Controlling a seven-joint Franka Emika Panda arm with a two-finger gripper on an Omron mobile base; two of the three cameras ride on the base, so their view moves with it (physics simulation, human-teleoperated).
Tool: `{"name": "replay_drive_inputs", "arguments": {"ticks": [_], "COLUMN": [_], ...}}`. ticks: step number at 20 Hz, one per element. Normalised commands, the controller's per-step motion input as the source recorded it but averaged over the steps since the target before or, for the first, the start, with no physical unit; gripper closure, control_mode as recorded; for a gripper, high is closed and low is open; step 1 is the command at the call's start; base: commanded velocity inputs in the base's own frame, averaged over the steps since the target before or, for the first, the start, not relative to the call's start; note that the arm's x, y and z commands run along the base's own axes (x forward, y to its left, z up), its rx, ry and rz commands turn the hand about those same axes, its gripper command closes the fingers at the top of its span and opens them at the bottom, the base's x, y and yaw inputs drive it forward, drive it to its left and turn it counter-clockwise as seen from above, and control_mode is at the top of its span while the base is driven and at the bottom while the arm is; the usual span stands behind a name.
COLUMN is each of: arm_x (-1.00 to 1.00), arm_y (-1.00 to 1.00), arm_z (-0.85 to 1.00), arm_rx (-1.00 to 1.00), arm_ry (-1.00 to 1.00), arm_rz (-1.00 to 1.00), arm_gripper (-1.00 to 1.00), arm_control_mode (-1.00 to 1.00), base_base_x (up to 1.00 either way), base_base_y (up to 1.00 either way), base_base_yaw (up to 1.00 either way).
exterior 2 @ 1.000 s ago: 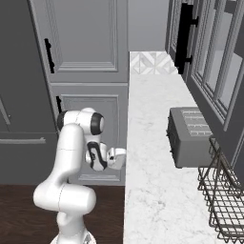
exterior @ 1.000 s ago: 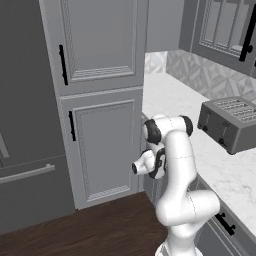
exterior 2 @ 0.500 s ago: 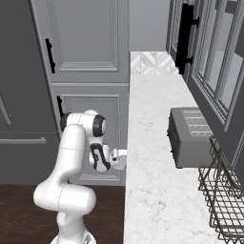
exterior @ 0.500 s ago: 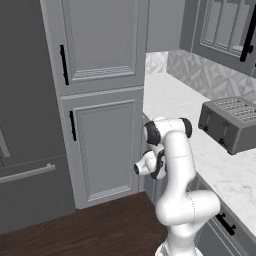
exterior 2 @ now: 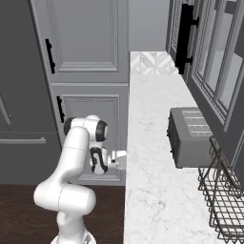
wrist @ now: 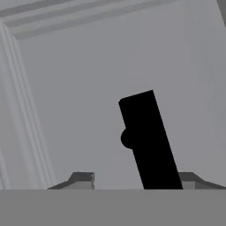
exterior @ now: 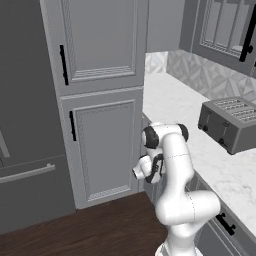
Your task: Take a straw from the drawer in front and place it inside the glass cup on the dining counter.
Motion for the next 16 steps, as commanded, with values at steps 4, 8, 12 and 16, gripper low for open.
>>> {"name": "replay_drive_inputs", "arguments": {"ticks": [4,8,12,16], "arm_x": [0.06,-0.01,-0.12,-0.19], "arm_y": [0.01,0.54,0.96,1.00], "arm_z": [-0.13,0.00,-0.11,-0.21], "arm_rx": [0.14,0.20,0.16,0.07], "arm_ry": [-0.02,-0.08,-0.05,-0.04], "arm_rz": [0.06,0.14,0.14,0.12], "arm_gripper": [1.00,1.00,1.00,1.00], "arm_control_mode": [-1.00,-1.00,-1.00,-1.00], "base_base_x": [0.00,0.00,0.00,0.00], "base_base_y": [0.00,0.00,0.00,0.00], "base_base_yaw": [0.00,0.00,0.00,0.00]}}
